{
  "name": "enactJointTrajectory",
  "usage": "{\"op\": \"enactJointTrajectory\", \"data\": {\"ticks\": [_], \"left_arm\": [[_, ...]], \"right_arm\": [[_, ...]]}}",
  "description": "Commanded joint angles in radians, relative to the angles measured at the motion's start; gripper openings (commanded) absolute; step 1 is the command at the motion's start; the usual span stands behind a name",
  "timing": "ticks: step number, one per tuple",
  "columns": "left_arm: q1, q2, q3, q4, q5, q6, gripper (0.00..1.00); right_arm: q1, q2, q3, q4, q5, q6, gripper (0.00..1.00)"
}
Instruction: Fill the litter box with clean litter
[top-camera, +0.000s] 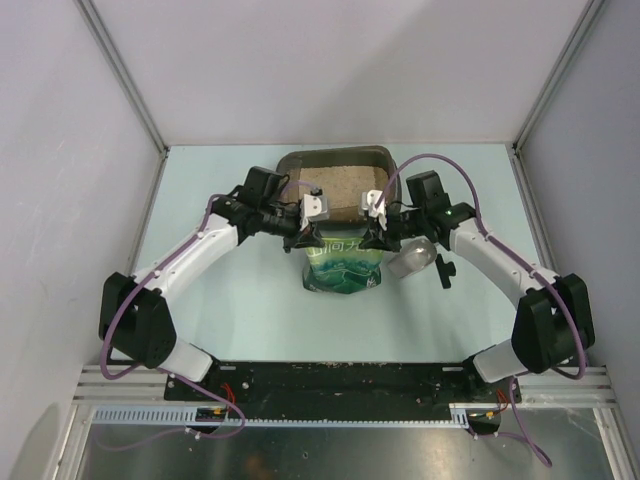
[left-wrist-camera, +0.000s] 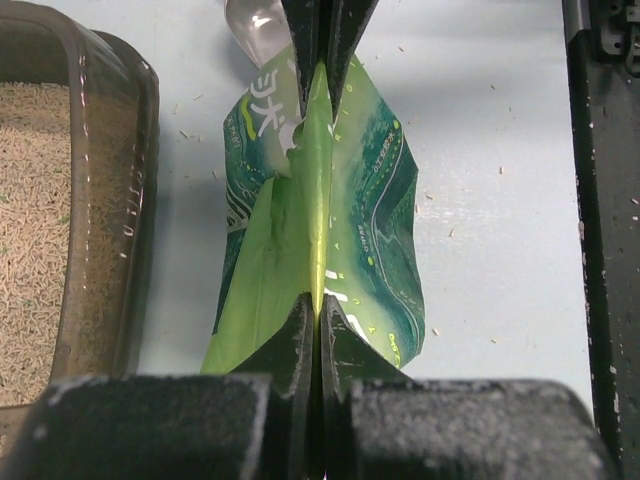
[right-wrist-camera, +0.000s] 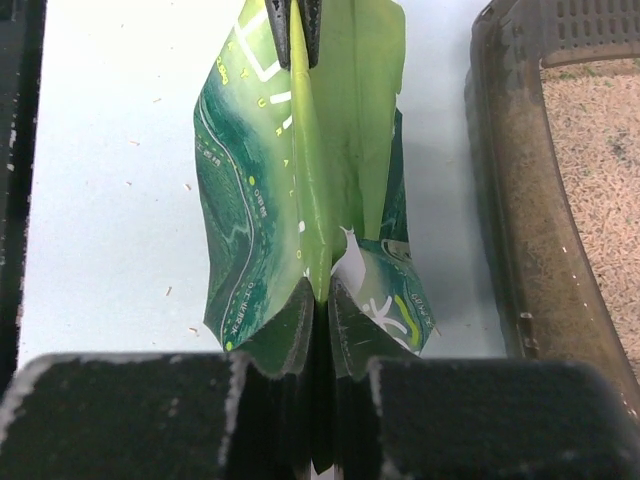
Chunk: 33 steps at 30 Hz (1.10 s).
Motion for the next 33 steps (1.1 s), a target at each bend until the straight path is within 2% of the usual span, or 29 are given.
{"op": "enactJointTrajectory", "data": {"ticks": [1,4,5,6,9,10,11,13,14,23,26,29,33], "left_arm": [[0.053,-0.036,-0.015,-0.092,-0.008,-0.002,0.0],[0.053,-0.027,-0.009,-0.094,0.013,-0.011,0.0],[0.053,-0.024,-0.006,-0.094,0.016,-0.023,0.02],[0.053,-0.02,-0.003,-0.094,0.015,-0.029,0.09],[0.052,-0.018,-0.012,-0.094,-0.007,-0.026,0.21],[0.053,-0.021,-0.013,-0.094,-0.016,-0.023,0.23],[0.053,-0.02,-0.016,-0.092,-0.02,-0.019,0.23],[0.055,-0.023,-0.026,-0.092,-0.027,-0.014,0.05],[0.056,-0.021,-0.027,-0.092,-0.026,-0.011,0.0],[0.133,0.005,-0.026,-0.094,0.073,-0.08,0.0],[0.119,0.016,-0.003,-0.083,0.107,-0.112,0.12],[0.089,0.011,0.03,-0.036,0.083,-0.135,0.3],[0.035,0.034,0.065,0.072,0.049,-0.152,0.39]], "right_arm": [[-0.046,0.03,0.072,-0.14,-0.039,0.008,0.0],[-0.044,0.036,0.075,-0.131,-0.036,0.048,0.17],[-0.043,0.038,0.075,-0.129,-0.036,0.052,0.19],[-0.043,0.038,0.075,-0.125,-0.031,0.057,0.18],[-0.047,0.042,0.075,-0.129,-0.033,0.059,0.11],[-0.049,0.041,0.075,-0.129,-0.036,0.062,0.08],[-0.053,0.039,0.075,-0.129,-0.039,0.063,0.05],[-0.061,0.041,0.075,-0.129,-0.056,0.075,0.0],[-0.07,0.042,0.075,-0.126,-0.063,0.086,0.0],[-0.146,0.076,0.076,-0.063,-0.191,0.29,0.0],[-0.123,0.076,0.078,-0.036,-0.195,0.332,0.0],[-0.1,0.079,0.089,-0.037,-0.192,0.333,0.0],[-0.084,0.087,0.089,-0.034,-0.191,0.336,0.0]]}}
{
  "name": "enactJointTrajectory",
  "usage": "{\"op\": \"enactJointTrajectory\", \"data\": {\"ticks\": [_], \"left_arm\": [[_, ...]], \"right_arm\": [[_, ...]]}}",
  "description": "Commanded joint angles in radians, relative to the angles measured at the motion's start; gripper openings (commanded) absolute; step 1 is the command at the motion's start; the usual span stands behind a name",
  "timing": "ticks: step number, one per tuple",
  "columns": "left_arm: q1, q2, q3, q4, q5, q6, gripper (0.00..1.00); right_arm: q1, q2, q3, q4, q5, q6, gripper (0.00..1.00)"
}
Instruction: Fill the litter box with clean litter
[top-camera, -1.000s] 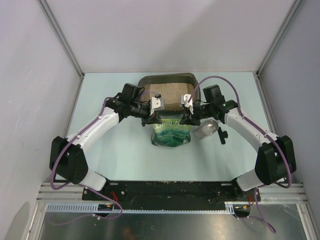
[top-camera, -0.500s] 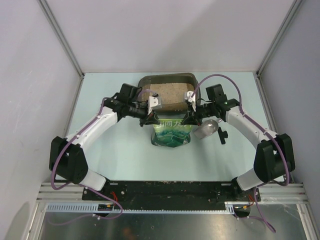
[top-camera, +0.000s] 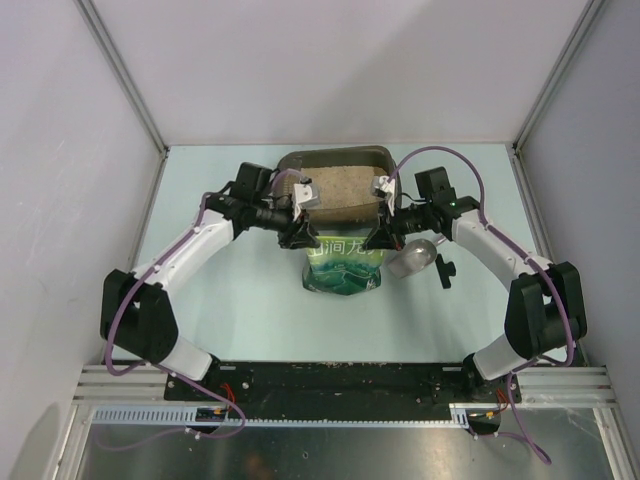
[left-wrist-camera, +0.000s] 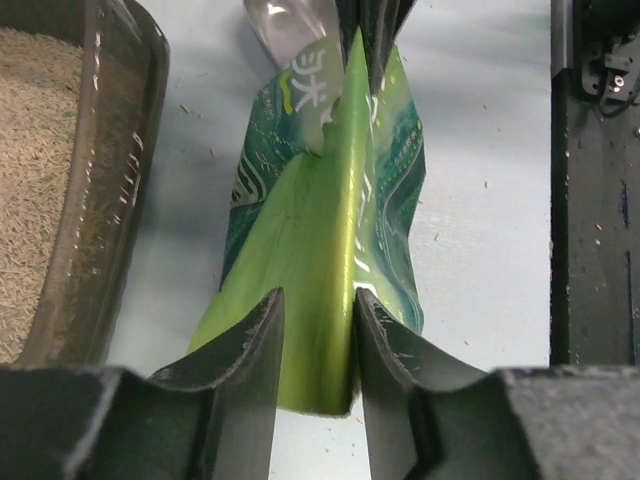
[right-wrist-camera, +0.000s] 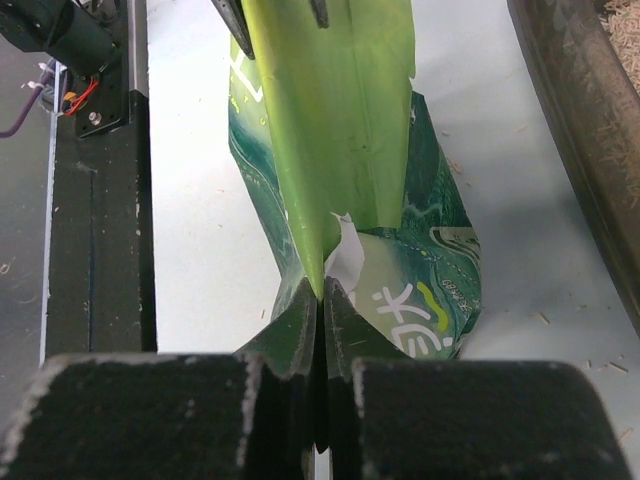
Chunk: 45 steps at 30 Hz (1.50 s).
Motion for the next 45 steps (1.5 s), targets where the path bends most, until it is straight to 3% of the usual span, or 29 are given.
{"op": "enactJointTrajectory", "data": {"ticks": [1,7,12,15,17,18,20,22,23,26,27,33,38,40,45], "left_arm": [[-0.044,0.027,0.073,0.077,-0.036,-0.032,0.4],[-0.14,0.122,0.127,0.122,-0.033,-0.012,0.44],[-0.209,0.194,0.187,0.149,-0.043,-0.016,0.41],[-0.216,0.216,0.211,0.155,-0.044,-0.033,0.34],[-0.216,0.219,0.216,0.16,-0.046,-0.039,0.22],[-0.216,0.219,0.218,0.163,-0.044,-0.045,0.12],[-0.216,0.22,0.215,0.166,-0.043,-0.062,0.04],[-0.216,0.217,0.204,0.174,-0.044,-0.073,0.0],[-0.216,0.216,0.201,0.175,-0.043,-0.085,0.0],[-0.216,0.214,0.188,0.194,-0.041,-0.116,0.0],[-0.216,0.213,0.187,0.203,-0.039,-0.123,0.0],[-0.219,0.206,0.181,0.22,-0.043,-0.157,0.0],[-0.222,0.206,0.173,0.22,-0.038,-0.168,0.0],[-0.225,0.206,0.17,0.22,-0.038,-0.168,0.0],[-0.226,0.211,0.172,0.22,-0.044,-0.171,0.0]], "right_arm": [[0.002,0.003,0.047,0.002,-0.018,0.046,0.0],[0.008,0.01,0.051,0.019,-0.019,0.064,0.0],[0.012,0.009,0.054,0.028,-0.018,0.07,0.0],[0.012,0.004,0.054,0.017,-0.012,0.059,0.0],[0.012,0.004,0.054,0.008,-0.007,0.049,0.0],[0.011,0.003,0.054,0.002,-0.006,0.047,0.0],[0.006,-0.003,0.054,0.0,0.004,0.049,0.0],[-0.015,-0.02,0.062,-0.006,0.03,0.062,0.11],[-0.055,-0.04,0.068,-0.013,0.036,0.069,0.29],[-0.141,-0.082,0.09,-0.066,0.08,0.07,0.48],[-0.205,-0.106,0.091,-0.091,0.103,0.075,0.5],[-0.414,-0.152,0.045,-0.28,0.244,0.174,0.53],[-0.524,-0.079,0.002,-0.368,0.394,0.236,0.52],[-0.564,-0.01,-0.012,-0.382,0.464,0.254,0.52],[-0.61,0.068,-0.065,-0.343,0.471,0.24,0.51]]}}
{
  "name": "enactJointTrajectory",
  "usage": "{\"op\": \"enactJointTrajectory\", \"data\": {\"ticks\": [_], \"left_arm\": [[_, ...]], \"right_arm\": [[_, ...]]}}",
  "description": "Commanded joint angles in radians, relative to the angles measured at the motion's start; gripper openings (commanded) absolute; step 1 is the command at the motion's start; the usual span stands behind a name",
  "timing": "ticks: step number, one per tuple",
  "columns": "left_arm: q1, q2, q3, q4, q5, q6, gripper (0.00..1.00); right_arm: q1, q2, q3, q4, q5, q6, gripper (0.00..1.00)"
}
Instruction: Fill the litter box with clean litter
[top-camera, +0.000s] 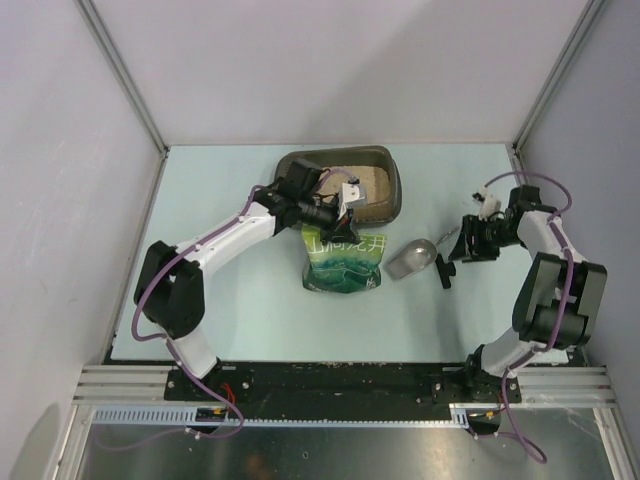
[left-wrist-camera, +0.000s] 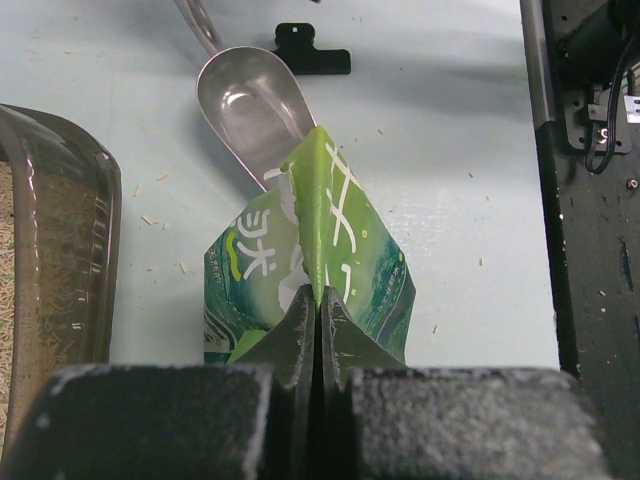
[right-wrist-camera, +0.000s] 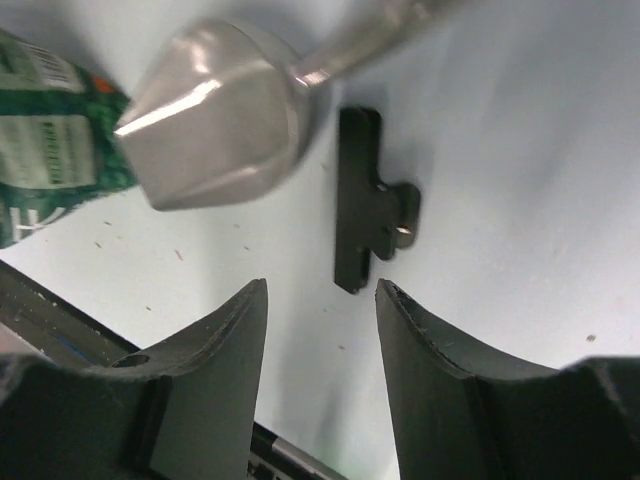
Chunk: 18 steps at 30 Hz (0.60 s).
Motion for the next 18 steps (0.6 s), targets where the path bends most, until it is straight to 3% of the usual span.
{"op": "enactJointTrajectory", "data": {"ticks": [1,12,18], "left_arm": [[-0.007,-0.008,0.002,0.055,0.014,-0.03,0.0],[-0.01,-0.009,-0.001,0.053,-0.005,-0.043,0.0],[-0.013,-0.001,0.008,0.053,-0.015,-0.049,0.0]], "right_arm": [[-0.033,0.057,-0.019,-0.031,0.055,0.016,0.49],[-0.05,0.185,-0.018,0.01,0.041,-0.006,0.48],[-0.048,0.235,-0.018,0.032,0.001,-0.019,0.43]]}}
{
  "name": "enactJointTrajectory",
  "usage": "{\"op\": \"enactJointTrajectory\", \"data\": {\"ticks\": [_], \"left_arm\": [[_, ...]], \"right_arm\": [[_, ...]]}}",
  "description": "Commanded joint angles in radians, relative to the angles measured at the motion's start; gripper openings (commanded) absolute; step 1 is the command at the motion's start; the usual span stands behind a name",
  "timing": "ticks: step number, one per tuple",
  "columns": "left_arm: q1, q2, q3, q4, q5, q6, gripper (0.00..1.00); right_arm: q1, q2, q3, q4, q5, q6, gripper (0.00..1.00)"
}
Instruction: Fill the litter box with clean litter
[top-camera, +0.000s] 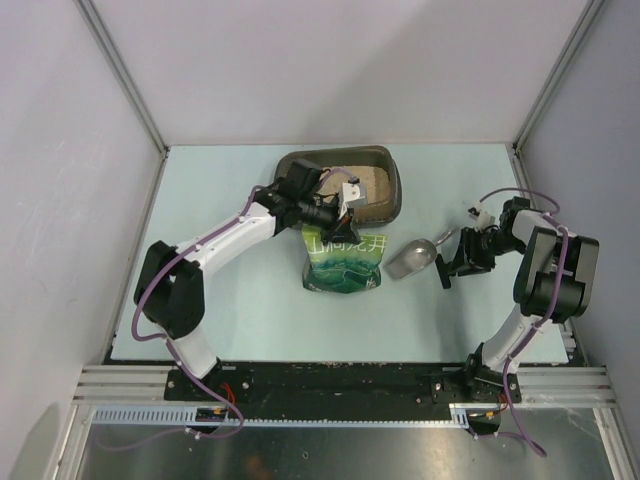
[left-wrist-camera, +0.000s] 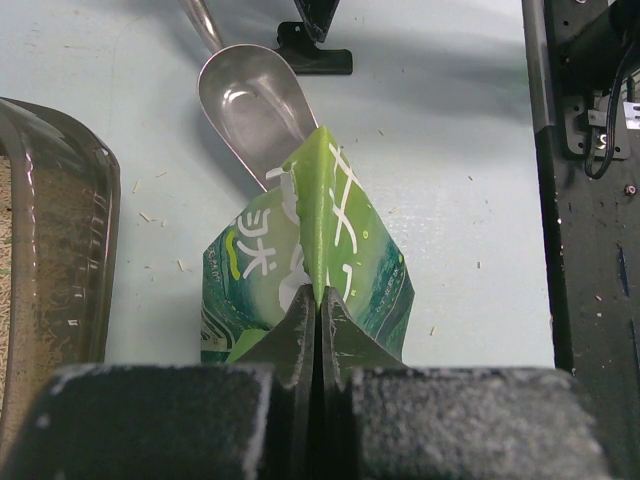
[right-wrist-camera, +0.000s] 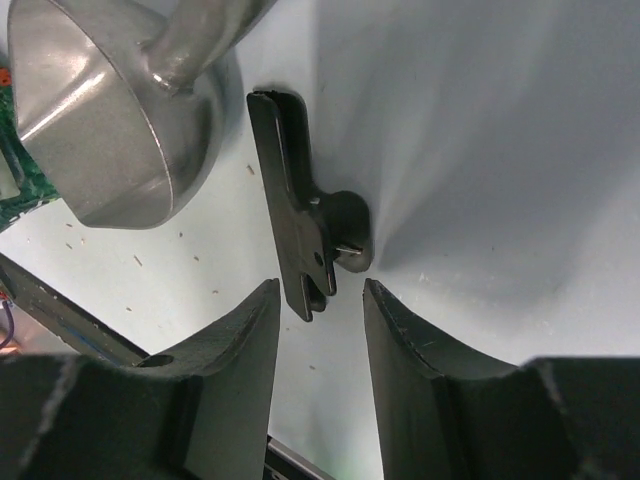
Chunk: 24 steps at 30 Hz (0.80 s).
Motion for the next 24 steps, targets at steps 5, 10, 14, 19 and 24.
{"op": "enactJointTrajectory", "data": {"ticks": [5,10,14,19,24], "left_arm": [[-0.01,0.006,0.013,0.046,-0.01,-0.033,0.0],[-0.012,0.012,0.018,0.045,-0.01,-0.031,0.0],[-0.015,0.017,0.024,0.043,-0.01,-0.033,0.0],[-0.013,0.023,0.037,0.043,0.001,-0.034,0.01],[-0.013,0.031,0.06,0.043,0.007,-0.042,0.0]], "right_arm": [[-0.003,0.039,0.012,0.023,-0.063,-0.051,0.36],[-0.003,0.054,0.012,0.034,-0.096,-0.063,0.23],[-0.012,0.033,0.012,0.013,-0.109,-0.097,0.0],[-0.031,-0.104,0.012,-0.139,-0.078,-0.164,0.0],[-0.009,-0.323,0.012,-0.211,-0.078,-0.209,0.0]]}}
